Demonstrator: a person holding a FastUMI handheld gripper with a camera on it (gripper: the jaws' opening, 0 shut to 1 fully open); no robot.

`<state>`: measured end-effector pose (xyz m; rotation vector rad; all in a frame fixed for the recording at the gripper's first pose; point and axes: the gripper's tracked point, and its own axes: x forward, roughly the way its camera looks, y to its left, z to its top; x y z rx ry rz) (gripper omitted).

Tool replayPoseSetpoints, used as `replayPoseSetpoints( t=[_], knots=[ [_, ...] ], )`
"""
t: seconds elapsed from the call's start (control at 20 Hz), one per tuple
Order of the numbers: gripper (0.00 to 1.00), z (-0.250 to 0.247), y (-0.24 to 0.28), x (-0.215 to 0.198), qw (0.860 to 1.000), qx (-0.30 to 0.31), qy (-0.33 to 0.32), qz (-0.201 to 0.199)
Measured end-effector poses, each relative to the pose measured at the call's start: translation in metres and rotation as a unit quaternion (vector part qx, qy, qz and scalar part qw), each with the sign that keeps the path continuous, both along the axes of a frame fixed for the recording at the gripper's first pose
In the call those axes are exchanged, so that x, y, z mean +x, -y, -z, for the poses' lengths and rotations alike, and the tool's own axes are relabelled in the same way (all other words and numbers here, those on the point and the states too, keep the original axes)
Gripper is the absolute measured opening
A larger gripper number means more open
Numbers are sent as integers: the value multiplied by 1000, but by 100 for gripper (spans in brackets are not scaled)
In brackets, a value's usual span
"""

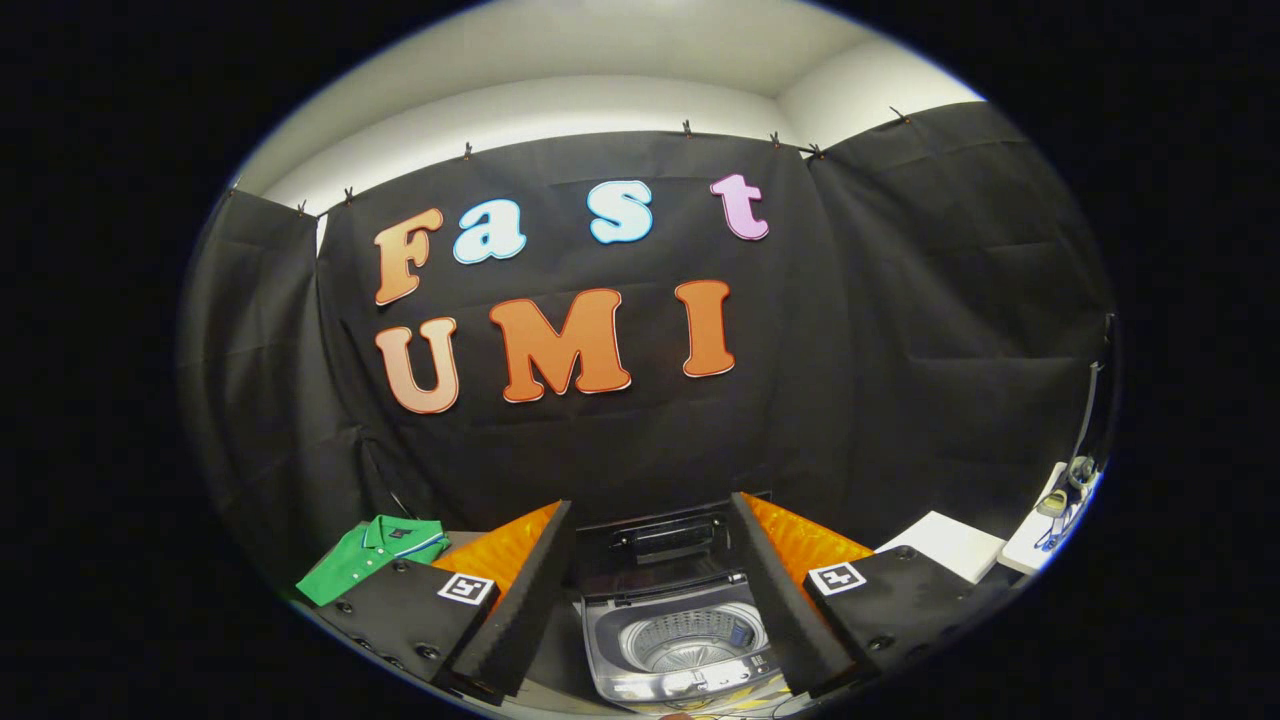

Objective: Put the clothes into the washing machine and then close the washing machine lid.

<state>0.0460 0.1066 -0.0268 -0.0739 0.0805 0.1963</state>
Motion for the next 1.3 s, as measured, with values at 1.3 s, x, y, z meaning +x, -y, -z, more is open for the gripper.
replayPoseSetpoints(
  t=[1.3],
  knots=[
    [99,106,-272,-75,977,-59,-116,-170]
  ],
)
